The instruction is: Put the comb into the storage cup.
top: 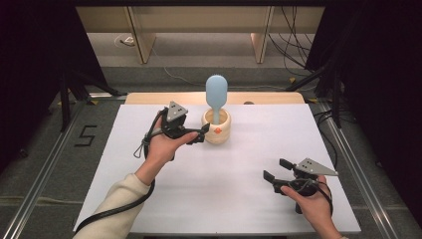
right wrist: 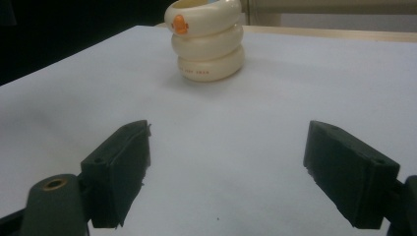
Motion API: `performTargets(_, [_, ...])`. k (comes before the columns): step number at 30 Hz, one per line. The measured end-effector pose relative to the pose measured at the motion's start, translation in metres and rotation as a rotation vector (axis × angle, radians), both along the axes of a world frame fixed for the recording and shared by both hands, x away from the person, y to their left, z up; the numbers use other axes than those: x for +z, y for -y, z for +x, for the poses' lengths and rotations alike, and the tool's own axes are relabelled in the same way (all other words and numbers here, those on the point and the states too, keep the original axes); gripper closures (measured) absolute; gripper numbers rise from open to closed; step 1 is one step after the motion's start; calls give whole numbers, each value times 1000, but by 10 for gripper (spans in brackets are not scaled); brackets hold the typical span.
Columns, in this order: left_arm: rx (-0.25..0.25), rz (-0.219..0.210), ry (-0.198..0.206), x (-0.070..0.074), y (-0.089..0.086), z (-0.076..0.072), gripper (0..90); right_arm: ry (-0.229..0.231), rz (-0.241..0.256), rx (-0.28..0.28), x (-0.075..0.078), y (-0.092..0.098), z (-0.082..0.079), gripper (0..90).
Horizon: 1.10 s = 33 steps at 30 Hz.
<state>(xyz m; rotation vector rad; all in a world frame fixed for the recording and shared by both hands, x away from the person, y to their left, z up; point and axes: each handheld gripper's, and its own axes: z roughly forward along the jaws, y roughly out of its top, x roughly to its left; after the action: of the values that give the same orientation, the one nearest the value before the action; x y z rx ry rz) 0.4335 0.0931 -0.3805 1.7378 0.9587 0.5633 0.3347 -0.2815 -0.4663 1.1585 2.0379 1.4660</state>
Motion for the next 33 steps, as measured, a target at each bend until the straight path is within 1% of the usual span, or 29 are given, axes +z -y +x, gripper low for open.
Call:
performTargets(1, [-3,-6,-7,-1,-1,-2,1,0,0,0,0,0,0,187])
performTargets(2, [-4,-7,-4,-2,-2,-4,1,0,-1,0,0,0,0,187])
performTargets(3, [-6,2,-1,-2,-3,-6,1,1,0,-1,0,0,0,187])
performTargets(11, [-20,15,14,-9,-11,-22,7,0,-3,-1,1,1,0,187])
performTargets(13, [-13,1,14,-11,-13,-26,21,0,-2,-1,0,1,0,187])
performTargets(14, [-18,0,11,-12,-14,-28,23,-1,-3,-1,0,1,0,187])
performTargets(17, [-15,11,28,-15,-18,-34,25,6,-3,-3,1,1,0,187])
performTargets(20, [-15,11,30,-21,-22,-41,29,5,-3,-4,1,2,0,187])
performTargets(22, [-12,1,33,-25,-26,-46,36,5,-3,-5,1,2,-1,187])
performTargets(26, [-5,5,31,-34,-34,-55,40,6,-7,-6,1,3,-1,187])
performTargets(33, [-13,14,11,-46,-49,-67,42,10,-14,-9,2,4,-1,187])
